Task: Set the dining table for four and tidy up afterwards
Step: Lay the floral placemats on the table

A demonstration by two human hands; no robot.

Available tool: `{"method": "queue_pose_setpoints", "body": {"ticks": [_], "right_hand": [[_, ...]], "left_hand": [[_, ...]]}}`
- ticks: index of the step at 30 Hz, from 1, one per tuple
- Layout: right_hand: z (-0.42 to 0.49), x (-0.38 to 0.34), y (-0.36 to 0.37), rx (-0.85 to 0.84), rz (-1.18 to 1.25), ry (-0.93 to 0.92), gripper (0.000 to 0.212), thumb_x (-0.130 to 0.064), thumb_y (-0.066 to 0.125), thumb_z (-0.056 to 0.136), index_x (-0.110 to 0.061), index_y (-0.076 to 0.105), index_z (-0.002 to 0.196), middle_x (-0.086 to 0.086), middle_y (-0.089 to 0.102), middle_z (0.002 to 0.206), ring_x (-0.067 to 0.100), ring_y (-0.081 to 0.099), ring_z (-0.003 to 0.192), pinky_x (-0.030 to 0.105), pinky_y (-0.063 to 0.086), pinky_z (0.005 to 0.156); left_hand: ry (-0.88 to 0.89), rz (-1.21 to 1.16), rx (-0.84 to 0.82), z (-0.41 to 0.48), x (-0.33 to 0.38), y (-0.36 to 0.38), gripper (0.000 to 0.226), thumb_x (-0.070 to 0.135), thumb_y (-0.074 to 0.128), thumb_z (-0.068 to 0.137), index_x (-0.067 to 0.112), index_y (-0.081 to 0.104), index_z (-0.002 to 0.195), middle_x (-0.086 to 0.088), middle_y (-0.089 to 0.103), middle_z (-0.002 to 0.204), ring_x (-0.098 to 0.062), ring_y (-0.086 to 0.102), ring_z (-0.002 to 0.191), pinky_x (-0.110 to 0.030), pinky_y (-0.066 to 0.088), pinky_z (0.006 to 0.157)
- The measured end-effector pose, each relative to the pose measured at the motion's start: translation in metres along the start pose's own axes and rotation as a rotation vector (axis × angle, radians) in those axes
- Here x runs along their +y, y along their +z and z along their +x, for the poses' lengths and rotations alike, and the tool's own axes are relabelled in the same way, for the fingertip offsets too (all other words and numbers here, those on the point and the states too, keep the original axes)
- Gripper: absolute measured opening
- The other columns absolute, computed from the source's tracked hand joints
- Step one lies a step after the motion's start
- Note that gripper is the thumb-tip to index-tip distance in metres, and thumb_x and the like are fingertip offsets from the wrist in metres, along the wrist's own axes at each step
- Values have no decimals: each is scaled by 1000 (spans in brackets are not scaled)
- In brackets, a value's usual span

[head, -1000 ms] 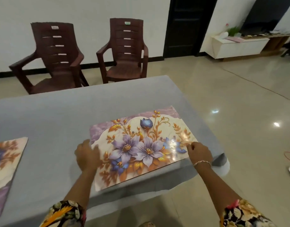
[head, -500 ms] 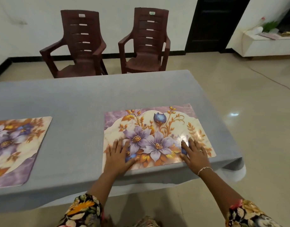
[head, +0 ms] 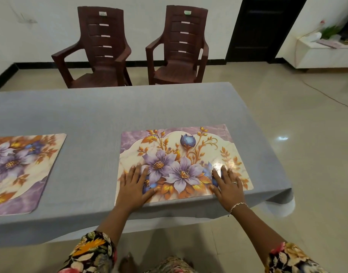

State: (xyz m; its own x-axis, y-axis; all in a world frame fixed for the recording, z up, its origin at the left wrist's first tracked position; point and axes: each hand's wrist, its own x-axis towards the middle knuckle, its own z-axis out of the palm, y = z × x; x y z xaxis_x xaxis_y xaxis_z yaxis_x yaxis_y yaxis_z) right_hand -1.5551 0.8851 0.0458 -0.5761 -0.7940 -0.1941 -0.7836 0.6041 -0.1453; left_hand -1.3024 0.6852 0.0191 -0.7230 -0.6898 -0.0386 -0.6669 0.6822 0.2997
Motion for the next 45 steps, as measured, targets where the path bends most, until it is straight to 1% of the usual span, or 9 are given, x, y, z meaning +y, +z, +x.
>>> {"method": "queue_pose_setpoints", "body": {"ticks": [7,10,13,23,26,32,34,38,45], "right_hand": [[-2,-3,-1,-16,29,17,107,-75,-25,69,-23,30,144,13,23,152,38,22,139,54,20,110],[-2,-4,-2,-56,-6,56,83,-63,-5,90,-18,53,131,17,50,136,42,51,119,57,42,91],[-3,-4,2,-44,-34,45,71,-55,6,96,-18,61,121,17,61,122,40,62,104,55,49,77],[-3,-3,10,60,-12,40,74,-59,4,94,-17,52,131,18,52,133,42,52,118,58,41,90],[-3,-4,9,51,-10,40,70,-55,7,96,-17,57,126,19,57,127,42,57,111,58,45,83],[-5,-4,8,59,-2,1,72,-57,7,95,-16,56,127,20,56,128,43,55,114,60,43,86],[-6,-14,1,103,52,-24,70,-54,11,95,-10,59,123,20,60,122,42,58,110,58,45,84],[3,-58,-10,220,140,-143,39,-31,45,86,-7,61,113,21,64,113,41,63,100,51,51,80],[18,-187,-16,290,217,-517,37,-28,42,78,-8,69,94,10,70,91,29,68,78,33,55,66]], "left_hand": [[-9,29,6,1,-6,6,83,77,14,85,22,31,145,-10,28,153,-32,24,141,-52,14,111],[-12,31,6,1,-6,7,82,77,15,85,23,29,145,-9,28,153,-33,25,140,-51,14,111],[-16,27,9,0,-7,8,81,76,15,85,24,28,145,-10,29,153,-33,25,140,-50,13,112],[-15,70,10,-4,-3,2,78,73,15,87,21,33,143,-11,36,150,-34,32,137,-52,20,110],[-28,75,1,-6,-3,1,77,73,15,87,23,30,144,-11,35,150,-33,31,138,-46,11,113],[-38,64,-24,-9,-2,-5,81,74,13,87,20,30,146,-11,29,152,-32,25,140,-51,16,110],[-74,32,1,-14,-3,-14,82,72,13,88,16,33,145,-13,32,151,-33,28,139,-51,21,109],[-198,39,36,-29,-20,-44,63,56,8,97,14,40,132,-19,58,128,-38,58,115,-53,47,88],[-387,-12,144,-68,-89,-83,71,59,13,96,8,55,124,-20,60,123,-40,60,111,-55,44,88]]}}
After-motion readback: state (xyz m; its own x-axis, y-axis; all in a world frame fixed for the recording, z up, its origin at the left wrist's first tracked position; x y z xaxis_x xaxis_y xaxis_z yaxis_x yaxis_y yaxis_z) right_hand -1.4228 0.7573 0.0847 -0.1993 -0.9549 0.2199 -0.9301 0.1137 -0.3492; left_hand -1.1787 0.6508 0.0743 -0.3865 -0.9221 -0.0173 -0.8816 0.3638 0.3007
